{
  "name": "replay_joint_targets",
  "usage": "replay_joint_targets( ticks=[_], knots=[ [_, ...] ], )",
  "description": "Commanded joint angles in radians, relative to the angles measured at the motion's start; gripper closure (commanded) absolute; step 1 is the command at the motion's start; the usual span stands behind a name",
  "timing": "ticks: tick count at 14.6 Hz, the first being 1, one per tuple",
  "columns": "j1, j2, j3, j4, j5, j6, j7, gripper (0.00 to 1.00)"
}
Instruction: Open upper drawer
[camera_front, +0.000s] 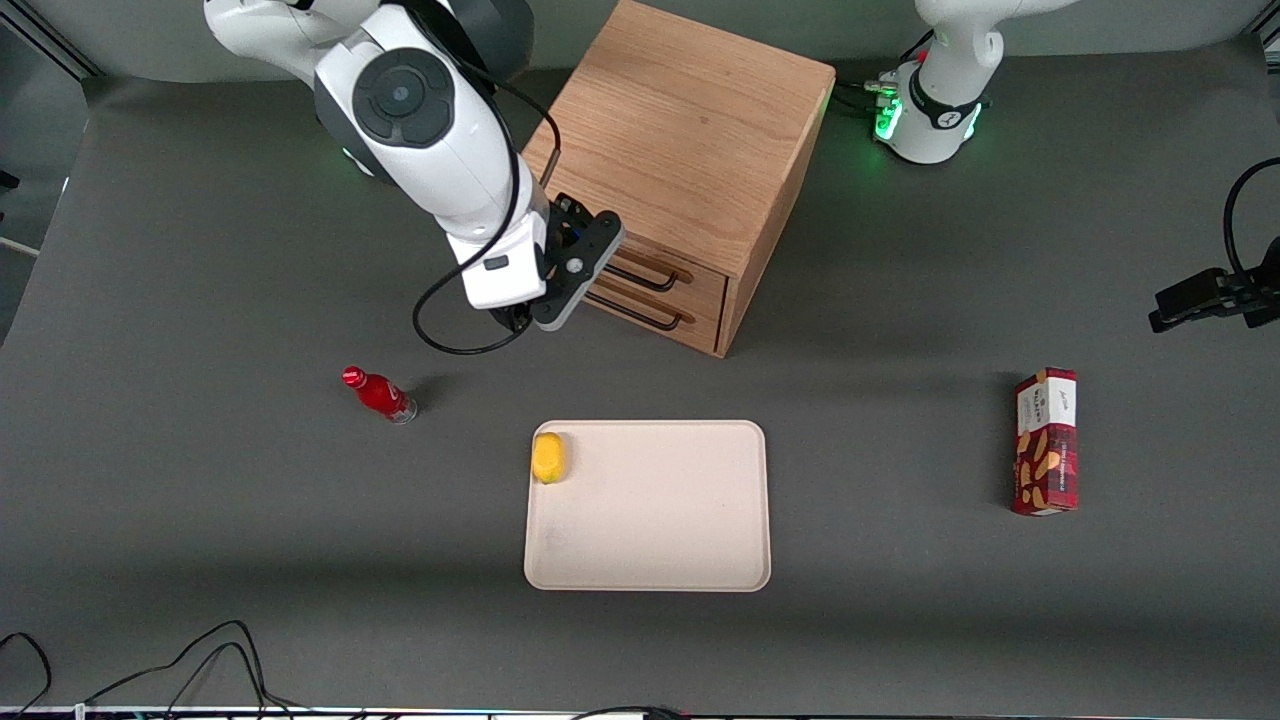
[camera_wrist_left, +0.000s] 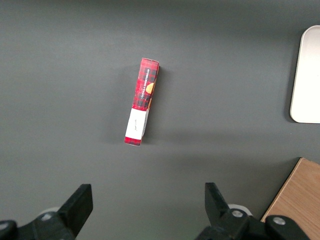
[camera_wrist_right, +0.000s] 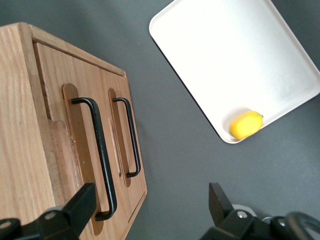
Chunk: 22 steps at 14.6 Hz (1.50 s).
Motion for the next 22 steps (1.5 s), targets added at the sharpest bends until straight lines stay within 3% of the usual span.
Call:
replay_joint_targets(
  ticks=[1,3,6,11,22],
  knots=[
    [-0.003,0.005,0.005,-0.026,0.0,0.019,-0.043,0.0],
    [-0.005,0.011,0.008,-0.034,0.044,0.016,-0.065,0.0],
    [-0.003,0.011,0.011,-0.068,0.055,0.019,-0.077,0.0],
    [-0.018,0.016,0.014,-0.103,0.162,0.033,-0.114,0.0],
    [-0.003,0.075,0.014,-0.102,0.165,0.077,-0.112,0.0]
  ],
)
